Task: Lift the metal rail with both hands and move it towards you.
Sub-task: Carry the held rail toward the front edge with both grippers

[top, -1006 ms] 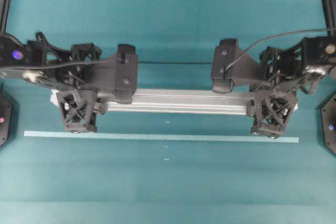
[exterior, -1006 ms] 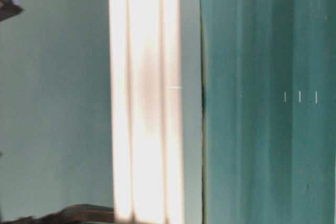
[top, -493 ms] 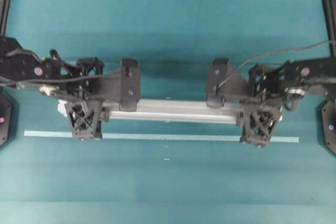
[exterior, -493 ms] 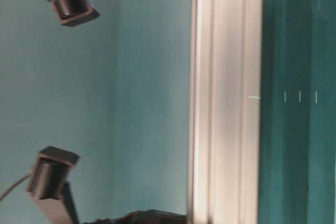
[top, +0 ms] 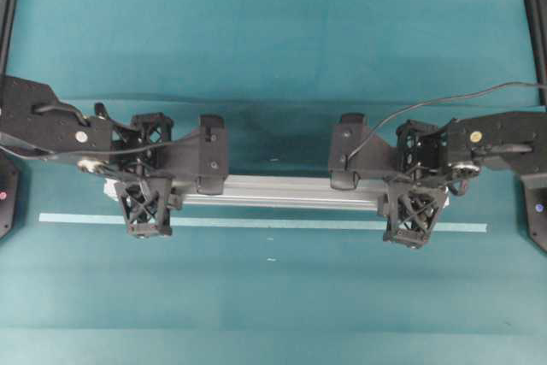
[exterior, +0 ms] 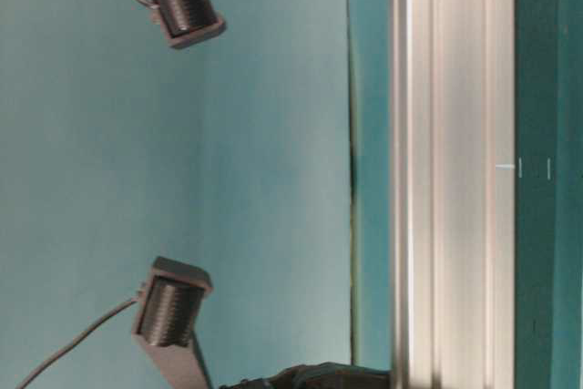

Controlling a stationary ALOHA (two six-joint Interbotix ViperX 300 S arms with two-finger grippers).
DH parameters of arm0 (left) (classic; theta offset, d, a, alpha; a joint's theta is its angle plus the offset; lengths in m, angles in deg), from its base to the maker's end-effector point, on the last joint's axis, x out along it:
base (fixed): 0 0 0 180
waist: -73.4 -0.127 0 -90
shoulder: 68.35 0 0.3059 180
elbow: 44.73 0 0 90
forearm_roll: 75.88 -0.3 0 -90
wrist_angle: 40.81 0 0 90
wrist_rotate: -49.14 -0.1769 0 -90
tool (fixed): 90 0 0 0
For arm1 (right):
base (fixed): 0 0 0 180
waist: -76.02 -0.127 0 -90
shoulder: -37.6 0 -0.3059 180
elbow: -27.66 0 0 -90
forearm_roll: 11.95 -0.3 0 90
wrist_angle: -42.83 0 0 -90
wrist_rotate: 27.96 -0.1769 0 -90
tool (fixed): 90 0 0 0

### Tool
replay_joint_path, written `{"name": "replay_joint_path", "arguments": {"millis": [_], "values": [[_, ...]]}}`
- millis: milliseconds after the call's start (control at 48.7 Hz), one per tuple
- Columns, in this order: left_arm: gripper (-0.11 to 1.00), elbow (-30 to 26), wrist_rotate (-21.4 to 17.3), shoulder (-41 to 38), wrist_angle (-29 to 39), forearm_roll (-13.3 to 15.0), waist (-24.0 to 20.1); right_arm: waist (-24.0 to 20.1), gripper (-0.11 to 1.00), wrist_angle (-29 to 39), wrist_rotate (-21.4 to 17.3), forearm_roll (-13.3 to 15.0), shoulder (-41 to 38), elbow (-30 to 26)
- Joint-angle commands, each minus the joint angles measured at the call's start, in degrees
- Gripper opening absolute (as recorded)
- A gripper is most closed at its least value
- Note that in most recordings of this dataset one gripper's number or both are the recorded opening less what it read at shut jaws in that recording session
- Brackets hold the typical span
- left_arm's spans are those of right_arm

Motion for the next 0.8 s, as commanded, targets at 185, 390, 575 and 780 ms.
{"name": "replay_joint_path", "arguments": {"millis": [185, 390, 575, 780], "values": [[0.31, 2.02, 2.99, -1.41, -3.69, 0.09, 0.09, -0.26, 0.42, -3.87, -1.05, -0.18, -1.32, 0.53], [0.31, 2.64, 3.34, -1.49, -5.54, 0.09, 0.09, -1.58, 0.42, -5.8, -1.14, -0.26, -3.43, 0.7], [0.31, 2.72, 4.13, -1.76, -6.5, 0.09, 0.18, -2.02, 0.42, -6.5, -1.05, -0.26, -4.57, 0.7], [0.31, 2.72, 5.89, -2.37, -8.26, 0.0, 0.26, -2.02, 0.42, -6.77, -1.05, -0.26, -4.57, 0.79]]}}
